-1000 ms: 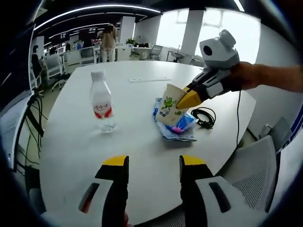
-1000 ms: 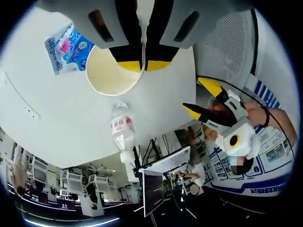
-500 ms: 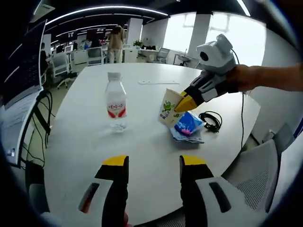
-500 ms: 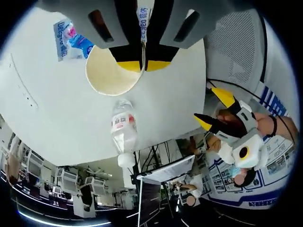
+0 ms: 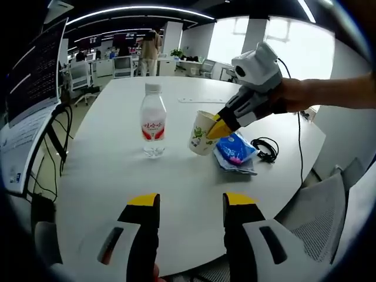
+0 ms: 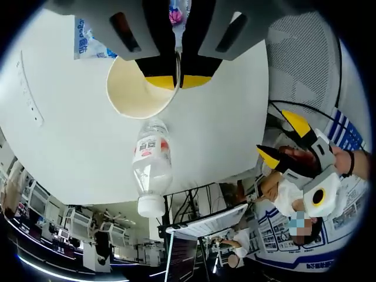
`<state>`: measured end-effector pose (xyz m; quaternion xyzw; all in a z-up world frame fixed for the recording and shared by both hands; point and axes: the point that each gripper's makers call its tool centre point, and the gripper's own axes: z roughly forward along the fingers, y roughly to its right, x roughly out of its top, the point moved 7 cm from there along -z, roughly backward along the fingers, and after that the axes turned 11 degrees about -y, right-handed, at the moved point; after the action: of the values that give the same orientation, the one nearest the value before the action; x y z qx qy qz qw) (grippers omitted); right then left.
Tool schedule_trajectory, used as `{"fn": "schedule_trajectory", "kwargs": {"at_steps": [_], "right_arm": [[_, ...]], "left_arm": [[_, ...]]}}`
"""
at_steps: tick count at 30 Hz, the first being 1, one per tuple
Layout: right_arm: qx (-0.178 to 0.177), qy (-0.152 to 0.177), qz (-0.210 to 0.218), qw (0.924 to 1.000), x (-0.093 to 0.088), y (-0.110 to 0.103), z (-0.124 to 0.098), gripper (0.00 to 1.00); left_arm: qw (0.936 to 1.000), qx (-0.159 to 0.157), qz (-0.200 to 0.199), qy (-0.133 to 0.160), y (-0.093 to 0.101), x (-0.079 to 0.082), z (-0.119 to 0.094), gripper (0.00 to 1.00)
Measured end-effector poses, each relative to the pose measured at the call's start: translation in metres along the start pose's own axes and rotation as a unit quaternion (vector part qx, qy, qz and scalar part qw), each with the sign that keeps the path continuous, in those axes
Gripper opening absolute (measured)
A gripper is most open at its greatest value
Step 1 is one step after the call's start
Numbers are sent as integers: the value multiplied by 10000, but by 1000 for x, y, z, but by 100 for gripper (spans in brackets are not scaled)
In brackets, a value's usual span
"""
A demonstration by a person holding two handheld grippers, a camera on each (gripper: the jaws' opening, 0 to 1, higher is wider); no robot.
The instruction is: Arrange the tabletop items into an orderly group along one side of the table until the central work area is clear of visible clutter.
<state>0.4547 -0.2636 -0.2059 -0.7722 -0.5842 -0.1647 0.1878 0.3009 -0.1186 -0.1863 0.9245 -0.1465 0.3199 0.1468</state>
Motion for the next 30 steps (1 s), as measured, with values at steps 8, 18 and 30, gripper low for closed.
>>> {"fn": "schedule_trajectory", "kwargs": {"at_steps": [8, 18, 30], "right_arm": [[-163, -308, -291, 9990, 3, 18, 20, 0], [-350, -574, -578, 9961, 7, 29, 40, 0], [-430, -679, -899, 9927, 17, 31, 53, 0]], "left_arm": [[10000, 6, -88, 19, -1, -3, -2, 42], [9999, 14, -117, -21, -3, -6, -1, 42], [9998, 59, -193, -29, -7, -8, -1, 42]]}}
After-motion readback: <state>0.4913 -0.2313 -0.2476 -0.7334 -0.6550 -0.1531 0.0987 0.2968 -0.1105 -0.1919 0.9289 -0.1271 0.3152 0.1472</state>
